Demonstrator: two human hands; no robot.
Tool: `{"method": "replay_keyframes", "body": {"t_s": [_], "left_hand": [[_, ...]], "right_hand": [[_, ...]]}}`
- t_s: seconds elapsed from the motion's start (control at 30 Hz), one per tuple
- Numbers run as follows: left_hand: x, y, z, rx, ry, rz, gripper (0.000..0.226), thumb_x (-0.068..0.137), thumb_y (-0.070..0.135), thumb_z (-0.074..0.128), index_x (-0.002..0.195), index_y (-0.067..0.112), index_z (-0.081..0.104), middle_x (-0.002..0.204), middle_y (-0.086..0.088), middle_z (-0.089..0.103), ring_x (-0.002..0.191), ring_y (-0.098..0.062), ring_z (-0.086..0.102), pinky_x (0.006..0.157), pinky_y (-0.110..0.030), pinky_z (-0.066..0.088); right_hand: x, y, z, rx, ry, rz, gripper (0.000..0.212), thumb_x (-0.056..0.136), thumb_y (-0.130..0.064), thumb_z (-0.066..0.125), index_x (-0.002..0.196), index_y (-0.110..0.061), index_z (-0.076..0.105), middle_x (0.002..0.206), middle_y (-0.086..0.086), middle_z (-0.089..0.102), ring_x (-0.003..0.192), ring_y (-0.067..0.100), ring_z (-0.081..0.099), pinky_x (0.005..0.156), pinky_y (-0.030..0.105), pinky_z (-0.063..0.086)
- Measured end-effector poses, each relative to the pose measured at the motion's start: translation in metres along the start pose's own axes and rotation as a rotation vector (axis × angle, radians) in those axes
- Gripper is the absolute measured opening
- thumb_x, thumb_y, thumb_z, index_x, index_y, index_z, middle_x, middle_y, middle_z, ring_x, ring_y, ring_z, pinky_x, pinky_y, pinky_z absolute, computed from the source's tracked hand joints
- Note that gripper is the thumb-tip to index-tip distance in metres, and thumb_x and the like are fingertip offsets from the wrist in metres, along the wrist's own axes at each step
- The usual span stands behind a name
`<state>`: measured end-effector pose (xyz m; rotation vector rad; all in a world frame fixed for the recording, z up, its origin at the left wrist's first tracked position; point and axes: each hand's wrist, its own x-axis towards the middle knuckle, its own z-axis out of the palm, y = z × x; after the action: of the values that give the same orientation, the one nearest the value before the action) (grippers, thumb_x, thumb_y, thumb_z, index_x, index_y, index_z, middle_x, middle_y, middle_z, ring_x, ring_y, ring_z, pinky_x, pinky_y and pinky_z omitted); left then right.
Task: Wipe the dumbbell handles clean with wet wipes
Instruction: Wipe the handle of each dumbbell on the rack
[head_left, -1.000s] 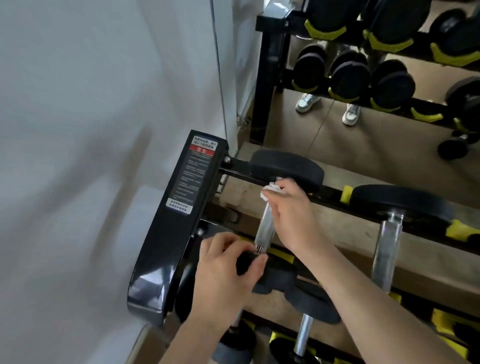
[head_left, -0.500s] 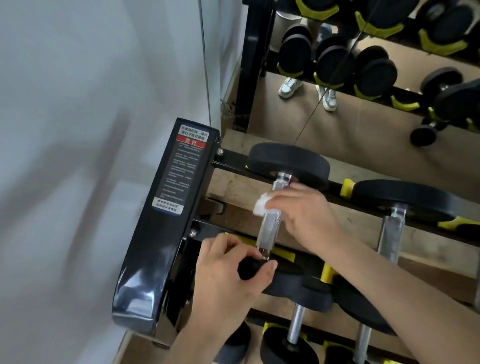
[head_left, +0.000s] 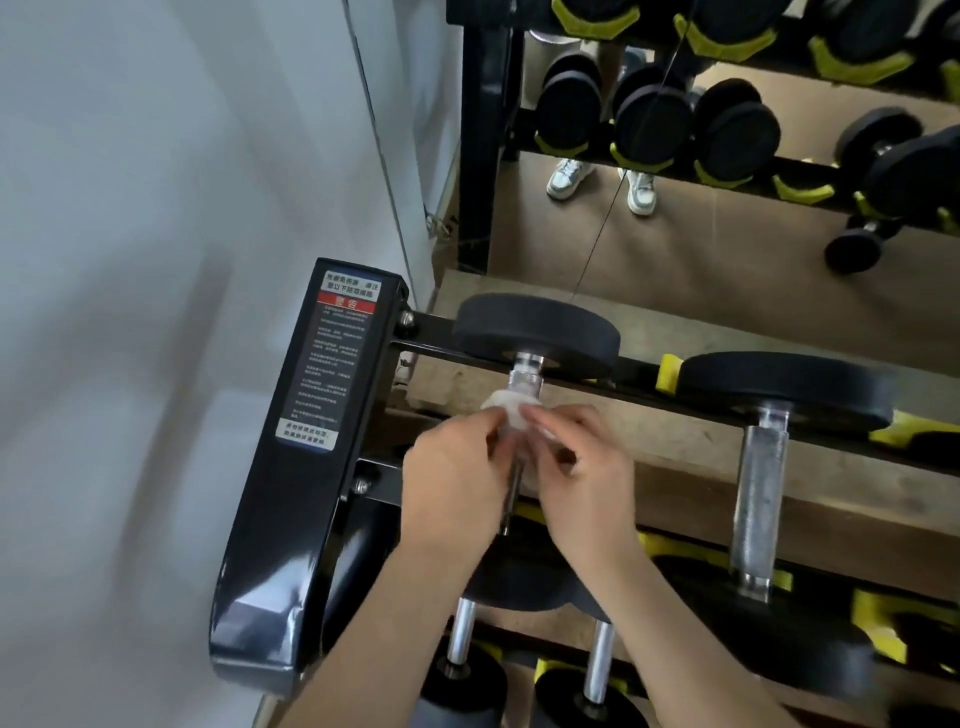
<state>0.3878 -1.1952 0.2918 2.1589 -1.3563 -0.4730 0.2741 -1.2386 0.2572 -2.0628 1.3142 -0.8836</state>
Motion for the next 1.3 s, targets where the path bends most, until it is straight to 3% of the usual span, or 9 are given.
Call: {"method": "replay_keyframes", "body": {"t_s": [0.07,0.3,0.5,0.63,0.7,0.8,0.97,1.17,1.3], "left_hand": [[0.008,0.004,0.005,0.09,0.063,0.041,0.016,0.092,0.026,0.062,0.079,0.018,0.066,0.069,0.009,0.06,0.056,-0.007,0.051,0.05,-0.012,0.03],[0.027,0.016,0.013,0.122,0.143,0.187,0.009,0.088,0.021,0.065,0.084,0.017,0.072,0.086,-0.001,0.069,0.066,-0.019,0.063,0.055,-0.024,0.045],[0.025,-0.006,-0.002,-0.101,-0.003,-0.37,0.02,0.088,0.012,0.06,0.092,0.023,0.077,0.086,0.006,0.073,0.081,-0.011,0.064,0.062,-0.015,0.04],[0.038,0.008,-0.01,-0.003,0.086,-0.126,0.021,0.09,0.013,0.06,0.101,0.022,0.076,0.1,0.005,0.071,0.083,-0.008,0.059,0.067,-0.013,0.038],[0.046,0.006,-0.013,0.066,0.139,-0.04,0.026,0.09,0.009,0.059,0.109,0.018,0.074,0.111,0.002,0.068,0.096,-0.013,0.061,0.079,-0.015,0.038],[0.044,0.0,-0.011,0.08,0.091,-0.044,0.029,0.093,0.008,0.056,0.116,0.018,0.071,0.119,0.002,0.065,0.107,-0.014,0.06,0.085,-0.011,0.034],[0.033,0.028,0.011,-0.01,-0.158,-0.145,0.032,0.101,0.038,0.042,0.107,0.012,0.059,0.094,-0.002,0.065,0.091,-0.023,0.063,0.067,-0.029,0.04],[0.055,0.028,0.017,-0.037,-0.205,-0.253,0.03,0.104,0.03,0.034,0.085,0.012,0.05,0.095,-0.02,0.067,0.092,-0.038,0.064,0.069,-0.033,0.043],[0.025,0.025,0.008,0.433,-0.272,-0.027,0.019,0.098,0.014,0.041,0.113,0.005,0.049,0.097,-0.01,0.069,0.088,-0.028,0.068,0.062,-0.029,0.041]], "right_hand": [[-0.002,-0.002,0.002,-0.094,0.037,-0.007,0.027,0.079,-0.007,0.074,0.105,-0.014,0.073,0.099,0.0,0.066,0.089,0.015,0.06,0.072,0.032,0.055],[0.022,-0.014,0.014,0.025,0.154,0.263,0.015,0.087,-0.007,0.066,0.096,-0.016,0.074,0.093,-0.002,0.071,0.084,0.009,0.063,0.076,0.016,0.049],[0.022,-0.031,0.024,-0.089,-0.057,-0.078,0.01,0.083,-0.006,0.069,0.09,-0.012,0.074,0.09,0.004,0.068,0.085,0.016,0.063,0.076,0.026,0.053],[0.022,-0.02,-0.001,0.205,0.005,0.364,0.012,0.087,-0.015,0.069,0.096,-0.022,0.072,0.09,-0.011,0.069,0.081,-0.001,0.062,0.074,0.011,0.046],[0.017,-0.013,-0.01,0.515,0.08,0.693,0.015,0.088,-0.014,0.067,0.094,-0.028,0.068,0.089,-0.014,0.067,0.083,-0.002,0.062,0.076,0.013,0.048],[0.013,-0.003,-0.011,0.542,0.176,0.852,0.013,0.092,-0.013,0.063,0.094,-0.025,0.066,0.087,-0.011,0.067,0.082,0.003,0.062,0.081,0.021,0.051],[0.019,-0.017,-0.002,0.51,-0.029,0.649,0.02,0.097,-0.019,0.054,0.089,-0.035,0.063,0.091,-0.014,0.068,0.086,0.002,0.063,0.079,0.02,0.05],[0.036,-0.026,-0.002,0.42,-0.075,0.61,0.011,0.099,-0.027,0.048,0.103,-0.033,0.057,0.098,-0.014,0.059,0.093,0.002,0.056,0.08,0.02,0.044],[0.031,-0.029,-0.006,0.191,-0.154,0.491,0.025,0.098,-0.038,0.049,0.109,-0.022,0.065,0.101,-0.009,0.066,0.094,0.007,0.06,0.079,0.025,0.047]]}}
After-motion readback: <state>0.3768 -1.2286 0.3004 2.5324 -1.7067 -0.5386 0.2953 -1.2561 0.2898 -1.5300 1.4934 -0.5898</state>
